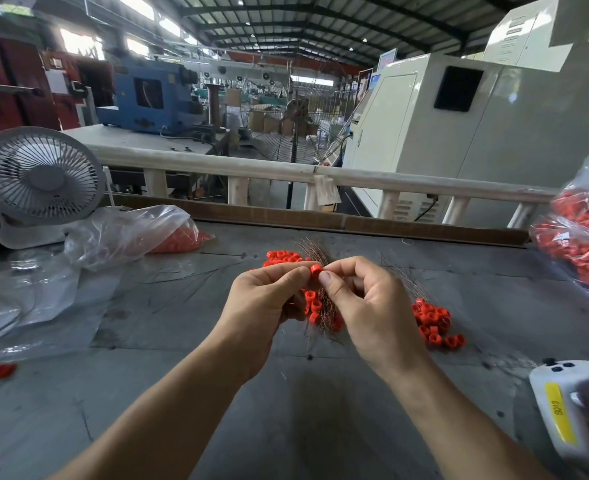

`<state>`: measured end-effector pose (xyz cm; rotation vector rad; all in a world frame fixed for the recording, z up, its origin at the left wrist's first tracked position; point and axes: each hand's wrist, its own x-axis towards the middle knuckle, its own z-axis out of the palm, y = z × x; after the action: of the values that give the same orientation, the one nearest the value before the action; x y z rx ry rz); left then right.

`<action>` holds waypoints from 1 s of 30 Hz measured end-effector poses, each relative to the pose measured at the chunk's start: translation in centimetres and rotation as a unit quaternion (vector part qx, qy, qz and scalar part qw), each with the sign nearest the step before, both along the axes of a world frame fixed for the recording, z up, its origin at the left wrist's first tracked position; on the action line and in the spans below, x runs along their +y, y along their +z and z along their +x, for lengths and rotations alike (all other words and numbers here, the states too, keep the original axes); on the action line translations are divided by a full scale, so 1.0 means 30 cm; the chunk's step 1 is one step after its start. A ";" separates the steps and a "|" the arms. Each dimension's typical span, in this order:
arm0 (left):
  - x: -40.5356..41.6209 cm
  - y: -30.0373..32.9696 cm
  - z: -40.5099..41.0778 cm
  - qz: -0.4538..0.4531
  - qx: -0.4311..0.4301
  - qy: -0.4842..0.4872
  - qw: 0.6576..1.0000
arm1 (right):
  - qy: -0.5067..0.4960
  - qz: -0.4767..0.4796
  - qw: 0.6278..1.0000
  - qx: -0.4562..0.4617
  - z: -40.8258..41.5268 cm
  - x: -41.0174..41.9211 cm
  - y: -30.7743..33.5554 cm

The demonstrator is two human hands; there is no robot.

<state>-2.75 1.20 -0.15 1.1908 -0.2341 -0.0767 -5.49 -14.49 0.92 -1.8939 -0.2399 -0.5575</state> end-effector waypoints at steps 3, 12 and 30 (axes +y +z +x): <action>-0.001 0.001 0.001 -0.004 0.000 0.000 1.000 | 0.005 0.002 1.000 0.004 0.001 -0.003 0.000; -0.001 0.009 -0.004 0.006 0.013 -0.004 1.000 | 0.041 0.029 0.999 -0.003 -0.003 -0.001 0.001; 0.002 0.017 -0.014 0.015 -0.015 -0.012 1.000 | 0.045 0.012 0.999 0.011 0.019 -0.021 -0.020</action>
<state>-3.17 1.27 0.35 1.2201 -0.2754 -0.0833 -4.92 -15.12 0.31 -1.8543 -0.3015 -0.4755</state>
